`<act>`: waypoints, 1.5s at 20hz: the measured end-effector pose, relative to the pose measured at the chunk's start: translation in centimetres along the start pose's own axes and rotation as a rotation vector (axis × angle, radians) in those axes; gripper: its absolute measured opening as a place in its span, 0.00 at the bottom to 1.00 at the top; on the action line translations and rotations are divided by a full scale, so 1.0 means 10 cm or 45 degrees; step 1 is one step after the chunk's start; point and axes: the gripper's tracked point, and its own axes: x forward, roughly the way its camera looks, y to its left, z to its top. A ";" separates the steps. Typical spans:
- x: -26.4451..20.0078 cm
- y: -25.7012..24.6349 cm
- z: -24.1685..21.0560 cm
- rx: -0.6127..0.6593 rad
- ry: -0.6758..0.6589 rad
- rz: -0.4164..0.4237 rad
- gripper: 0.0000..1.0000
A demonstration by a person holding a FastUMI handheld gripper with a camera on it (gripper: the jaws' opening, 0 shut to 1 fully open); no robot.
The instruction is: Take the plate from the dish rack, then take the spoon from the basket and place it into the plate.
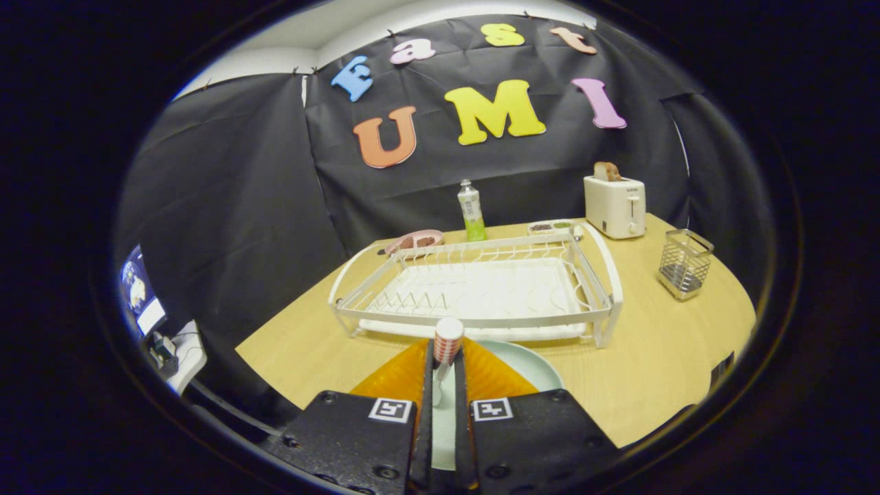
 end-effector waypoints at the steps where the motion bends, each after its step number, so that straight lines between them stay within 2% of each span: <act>1: 0.01 -0.05 0.00 -0.006 0.000 -0.016 0.20; 2: 0.00 -0.10 0.01 -0.015 -0.003 -0.030 0.32; 4: 0.00 -0.16 0.04 -0.018 -0.018 -0.048 0.47; 8: -0.04 -0.28 0.18 -0.026 -0.078 -0.096 0.65; 12: -0.09 -0.35 0.31 -0.095 -0.146 -0.146 0.77; 17: -0.24 -0.53 0.52 -0.167 -0.279 -0.272 0.94; 21: -0.44 -0.63 0.69 -0.198 -0.415 -0.364 1.00; 25: -0.68 -0.72 0.71 -0.150 -0.519 -0.432 1.00; 28: -0.90 -0.80 0.79 -0.173 -0.609 -0.495 1.00; 30: -1.01 -0.77 0.85 -0.182 -0.658 -0.498 1.00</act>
